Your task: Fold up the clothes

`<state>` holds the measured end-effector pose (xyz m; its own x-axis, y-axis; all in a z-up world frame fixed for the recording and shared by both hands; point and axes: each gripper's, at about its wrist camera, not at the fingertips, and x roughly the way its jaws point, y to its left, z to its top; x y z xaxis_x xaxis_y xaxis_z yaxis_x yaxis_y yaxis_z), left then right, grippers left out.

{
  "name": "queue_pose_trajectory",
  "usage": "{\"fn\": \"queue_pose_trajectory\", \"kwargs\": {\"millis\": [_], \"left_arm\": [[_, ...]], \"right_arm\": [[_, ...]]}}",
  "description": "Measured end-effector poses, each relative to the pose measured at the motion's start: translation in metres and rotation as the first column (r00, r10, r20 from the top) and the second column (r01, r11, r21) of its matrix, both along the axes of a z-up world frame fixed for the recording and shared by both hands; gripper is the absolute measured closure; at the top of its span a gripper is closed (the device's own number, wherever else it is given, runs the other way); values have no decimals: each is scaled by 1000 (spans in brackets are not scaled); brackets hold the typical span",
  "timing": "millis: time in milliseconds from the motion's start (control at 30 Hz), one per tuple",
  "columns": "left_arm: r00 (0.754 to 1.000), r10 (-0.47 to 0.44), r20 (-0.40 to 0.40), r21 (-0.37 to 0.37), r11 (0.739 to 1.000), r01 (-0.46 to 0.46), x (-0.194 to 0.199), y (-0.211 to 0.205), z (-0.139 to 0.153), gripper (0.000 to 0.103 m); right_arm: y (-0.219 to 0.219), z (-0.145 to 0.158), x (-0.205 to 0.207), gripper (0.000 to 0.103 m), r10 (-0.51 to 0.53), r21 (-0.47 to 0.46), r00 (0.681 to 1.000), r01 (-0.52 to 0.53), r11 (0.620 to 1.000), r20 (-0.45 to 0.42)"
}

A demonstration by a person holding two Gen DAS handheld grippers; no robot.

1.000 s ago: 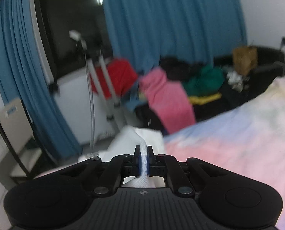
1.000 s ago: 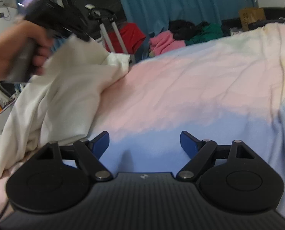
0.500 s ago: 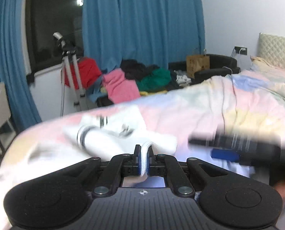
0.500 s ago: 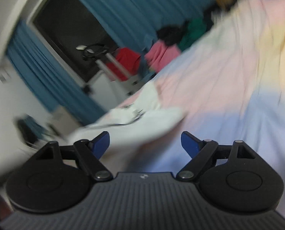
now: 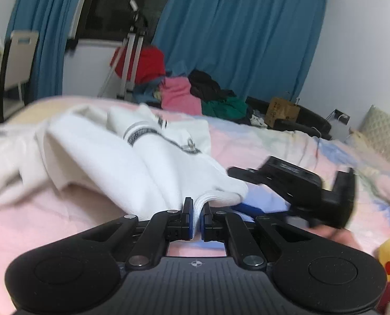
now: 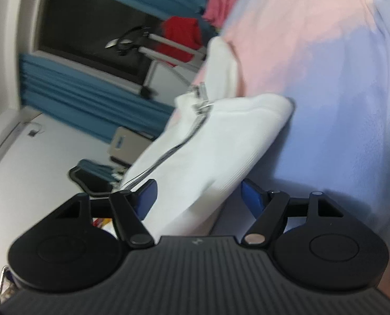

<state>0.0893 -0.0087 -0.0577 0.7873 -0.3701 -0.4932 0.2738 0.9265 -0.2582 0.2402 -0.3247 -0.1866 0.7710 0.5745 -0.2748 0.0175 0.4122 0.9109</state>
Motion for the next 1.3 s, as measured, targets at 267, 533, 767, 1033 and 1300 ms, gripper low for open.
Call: {"fn": "queue_pose_trajectory", "kwargs": {"millis": [267, 533, 767, 1033, 1300], "left_arm": [[997, -68, -24, -95, 993, 66, 10, 22, -14, 96], [985, -169, 36, -155, 973, 173, 11, 31, -15, 75], [989, -150, -8, -186, 972, 146, 20, 34, -19, 60], [940, 153, -305, -301, 921, -247, 52, 100, -50, 25], [667, 464, -583, -547, 383, -745, 22, 232, -98, 23]], "right_arm": [[2, -8, 25, 97, -105, -17, 994, 105, 994, 15], [-34, 82, -10, 97, -326, -60, 886, 364, 929, 331], [-123, 107, -41, 97, -617, -23, 706, 664, 748, 347], [-151, 70, -32, 97, -677, -119, 703, 708, 697, 217], [-145, 77, -32, 97, -652, -160, 722, 690, 706, 233]]}}
